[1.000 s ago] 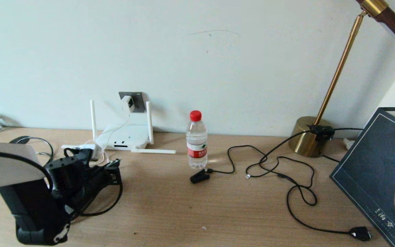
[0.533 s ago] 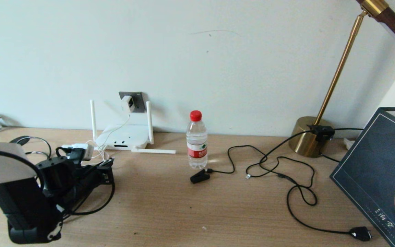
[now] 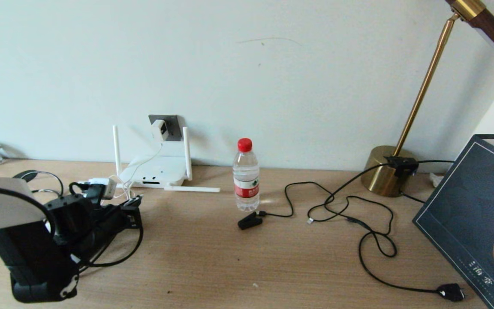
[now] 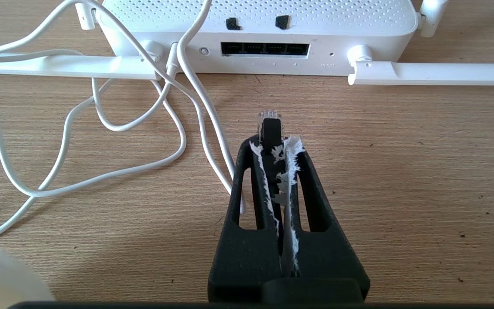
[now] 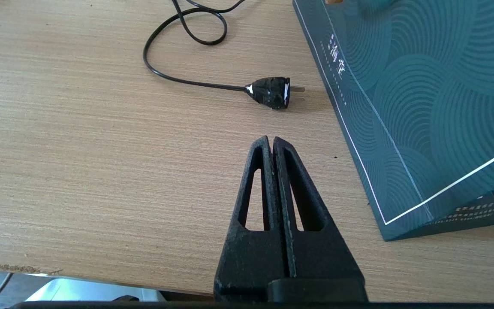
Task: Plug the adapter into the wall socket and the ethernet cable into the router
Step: Align cable and router interface
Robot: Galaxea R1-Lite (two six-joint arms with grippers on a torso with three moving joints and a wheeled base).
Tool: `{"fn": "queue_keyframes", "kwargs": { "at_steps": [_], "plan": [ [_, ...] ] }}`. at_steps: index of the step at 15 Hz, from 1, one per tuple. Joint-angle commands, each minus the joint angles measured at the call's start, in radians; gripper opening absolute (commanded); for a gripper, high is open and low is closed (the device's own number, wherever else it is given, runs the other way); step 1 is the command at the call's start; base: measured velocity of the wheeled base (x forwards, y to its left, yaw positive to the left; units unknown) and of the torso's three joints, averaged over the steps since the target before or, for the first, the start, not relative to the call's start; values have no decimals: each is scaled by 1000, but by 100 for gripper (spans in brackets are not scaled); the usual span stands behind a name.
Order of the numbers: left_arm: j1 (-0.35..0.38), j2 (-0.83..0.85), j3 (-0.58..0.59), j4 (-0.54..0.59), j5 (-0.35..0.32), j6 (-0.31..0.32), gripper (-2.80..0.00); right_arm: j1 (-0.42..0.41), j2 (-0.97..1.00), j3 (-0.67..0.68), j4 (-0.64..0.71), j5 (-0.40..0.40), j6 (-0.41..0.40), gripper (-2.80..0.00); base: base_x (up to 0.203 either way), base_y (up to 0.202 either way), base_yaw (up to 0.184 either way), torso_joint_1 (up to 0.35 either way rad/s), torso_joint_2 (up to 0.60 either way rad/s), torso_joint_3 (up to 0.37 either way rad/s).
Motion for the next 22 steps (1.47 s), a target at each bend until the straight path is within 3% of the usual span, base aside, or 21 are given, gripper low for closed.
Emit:
{"fn": "queue_keyframes", "kwargs": {
  "at_steps": [1, 9, 22],
  "plan": [
    [3, -3, -3, -8, -1, 0, -280, 0, 2, 0, 2, 0, 0, -280, 0, 0, 0, 0, 0, 0],
    [3, 38, -137, 27, -1, 0, -280, 0, 2, 0, 2, 0, 0, -280, 0, 0, 0, 0, 0, 0],
    [6, 39, -228, 138, -1, 0, -280, 0, 2, 0, 2, 0, 0, -280, 0, 0, 0, 0, 0, 0]
  ]
}}
